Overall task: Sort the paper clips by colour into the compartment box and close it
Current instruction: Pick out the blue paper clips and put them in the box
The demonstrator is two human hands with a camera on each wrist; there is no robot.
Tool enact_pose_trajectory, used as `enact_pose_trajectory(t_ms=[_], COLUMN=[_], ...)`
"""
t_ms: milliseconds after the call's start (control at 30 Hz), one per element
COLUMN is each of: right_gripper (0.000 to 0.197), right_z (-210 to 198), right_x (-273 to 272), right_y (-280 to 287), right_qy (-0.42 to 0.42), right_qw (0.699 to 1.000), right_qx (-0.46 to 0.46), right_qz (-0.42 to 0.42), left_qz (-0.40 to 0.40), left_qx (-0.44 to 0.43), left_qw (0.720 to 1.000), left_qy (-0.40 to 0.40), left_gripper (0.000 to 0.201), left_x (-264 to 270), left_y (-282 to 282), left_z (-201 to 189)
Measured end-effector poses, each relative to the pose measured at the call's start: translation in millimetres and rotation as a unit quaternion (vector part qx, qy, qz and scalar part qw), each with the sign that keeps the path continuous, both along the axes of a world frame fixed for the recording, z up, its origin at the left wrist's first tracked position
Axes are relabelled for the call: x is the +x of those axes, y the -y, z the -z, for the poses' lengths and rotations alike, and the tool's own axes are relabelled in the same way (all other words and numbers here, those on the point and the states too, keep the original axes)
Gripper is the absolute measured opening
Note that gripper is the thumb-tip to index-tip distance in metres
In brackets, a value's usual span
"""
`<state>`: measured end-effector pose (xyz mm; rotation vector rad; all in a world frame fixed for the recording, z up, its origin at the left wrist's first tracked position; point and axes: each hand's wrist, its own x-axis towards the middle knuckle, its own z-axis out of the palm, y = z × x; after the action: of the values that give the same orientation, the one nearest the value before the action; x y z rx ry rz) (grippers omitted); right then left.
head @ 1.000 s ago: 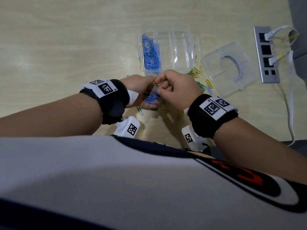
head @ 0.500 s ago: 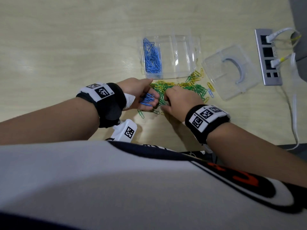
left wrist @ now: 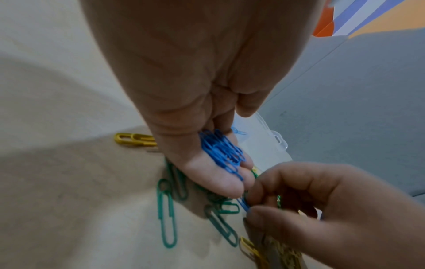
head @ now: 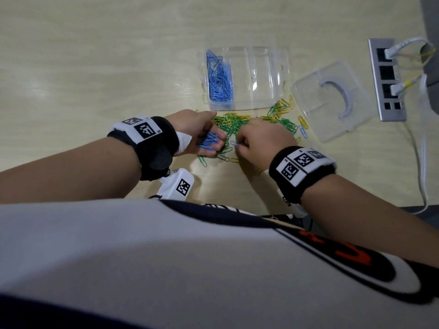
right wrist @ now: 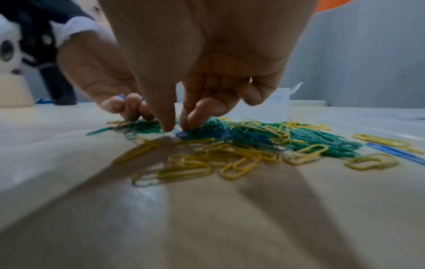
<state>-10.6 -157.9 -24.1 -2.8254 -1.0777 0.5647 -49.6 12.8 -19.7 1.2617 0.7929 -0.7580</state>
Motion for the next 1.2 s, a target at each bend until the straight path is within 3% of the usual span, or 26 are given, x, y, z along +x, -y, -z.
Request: enact_pose_trajectory(t_ms=[300,433,667,733,800,867,933,967,1067,1200], right_gripper=[0.022,0.022,0.027,0.022,0.012,0.007,0.004,0.004,0.010,0.025], right_z=[6,6,0,-3,-8,-11,-14,-15,-13,-8], right_x=[-10,-13,-9,-10,-12,-13,-15,-15,-7,17], right_y=[-14,-13,-15,-13,-12,-14,-13,-11,6,41], right_qy=[0.060,0.053,0.008,0.013,-0.010,-0.059,-0.093,-0.098,-0.055,0.043], right_qw=[0.995,0.993,0.996,1.000,0.995,0.982,0.974,0.972,0.963,0.944], right_qx=[-0.060,-0.070,-0.077,-0.018,0.098,0.178,0.203,0.211,0.215,0.072], right_qz=[-0.056,-0.078,-0.039,-0.019,0.023,0.035,0.028,0.040,0.153,0.319], left_qz=[-0.004,-0.004,-0.005,0.003,0.016,0.029,0.013,0.007,0.024,0.046], left_qx=[0.008,0.017,0.021,0.026,0.037,0.048,0.031,0.018,-0.001,0.003], left_qw=[1.000,1.000,1.000,1.000,0.999,0.998,0.999,1.000,1.000,0.999], left_qy=[-0.008,-0.009,-0.009,-0.011,-0.013,-0.001,-0.003,-0.006,-0.011,-0.007], left_gripper=[0.056,0.056,0.055,0.056,0.054,0.038,0.016,0.017,0.049,0.055], left_x=[-3,-5,-4,-2,-2,-3,-1,1,5,5], left_y=[-1,-4,-2,1,3,5,9,12,17,16], left_z=[-4,-5,-8,-7,-5,-4,-7,-9,-6,-5])
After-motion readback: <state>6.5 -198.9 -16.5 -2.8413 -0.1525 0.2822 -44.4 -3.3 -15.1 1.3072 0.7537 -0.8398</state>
